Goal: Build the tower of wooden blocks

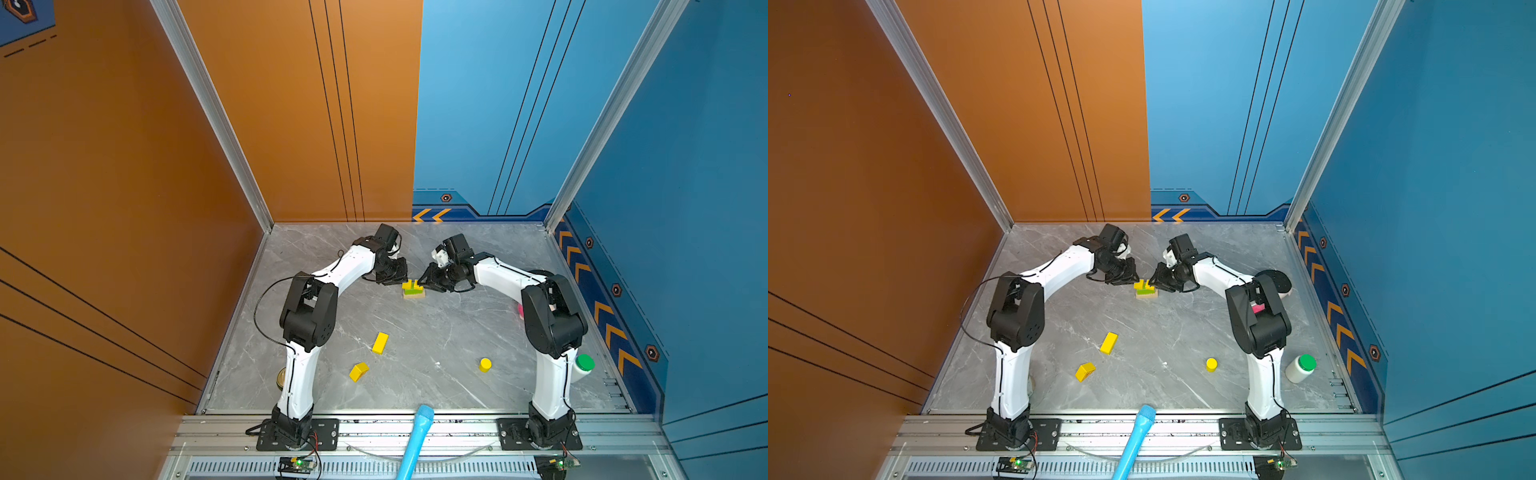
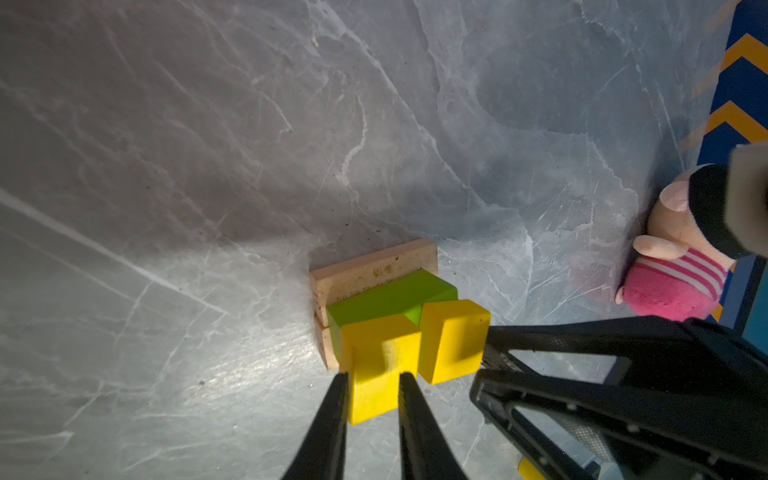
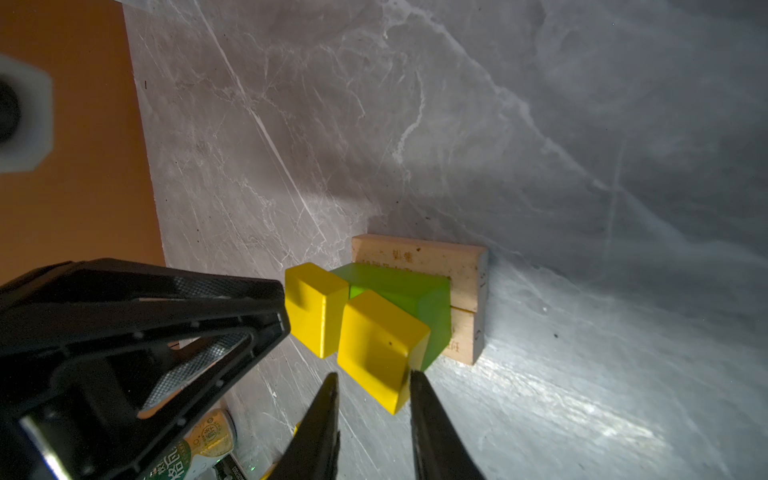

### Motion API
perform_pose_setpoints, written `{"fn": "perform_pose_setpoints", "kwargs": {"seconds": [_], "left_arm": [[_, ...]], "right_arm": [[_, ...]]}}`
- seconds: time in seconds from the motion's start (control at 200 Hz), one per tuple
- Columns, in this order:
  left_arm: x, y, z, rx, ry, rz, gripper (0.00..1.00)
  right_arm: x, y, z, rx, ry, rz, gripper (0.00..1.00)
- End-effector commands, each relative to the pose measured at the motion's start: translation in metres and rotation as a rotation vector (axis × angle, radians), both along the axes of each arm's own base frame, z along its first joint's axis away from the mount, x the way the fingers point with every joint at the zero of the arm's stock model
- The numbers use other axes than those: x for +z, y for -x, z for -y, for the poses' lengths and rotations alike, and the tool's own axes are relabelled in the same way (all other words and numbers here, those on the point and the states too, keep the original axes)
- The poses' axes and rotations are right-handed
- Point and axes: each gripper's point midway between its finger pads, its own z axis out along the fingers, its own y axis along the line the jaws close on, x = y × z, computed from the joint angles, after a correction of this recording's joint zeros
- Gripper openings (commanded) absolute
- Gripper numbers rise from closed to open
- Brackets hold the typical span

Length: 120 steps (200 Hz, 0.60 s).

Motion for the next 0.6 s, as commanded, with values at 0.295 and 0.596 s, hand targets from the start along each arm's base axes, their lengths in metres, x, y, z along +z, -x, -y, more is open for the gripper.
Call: {"fn": "perform_pose_setpoints", "kwargs": {"seconds": [0.295,0.596], "left_arm": [[-0.0102,0.0065,0.0075,-0.005,0.015,-0.044,0.22],[-0.0104,0.0075,0.009,-0.001,0.02,-0.051,0.21]], "right_arm": [[0.0004,-0.0041,-0.0068,0.004,-0.01,-0.012,0.32],[0.0019,-0.008,-0.0032,-0.003,-0.007,-0.008,0.37]]}}
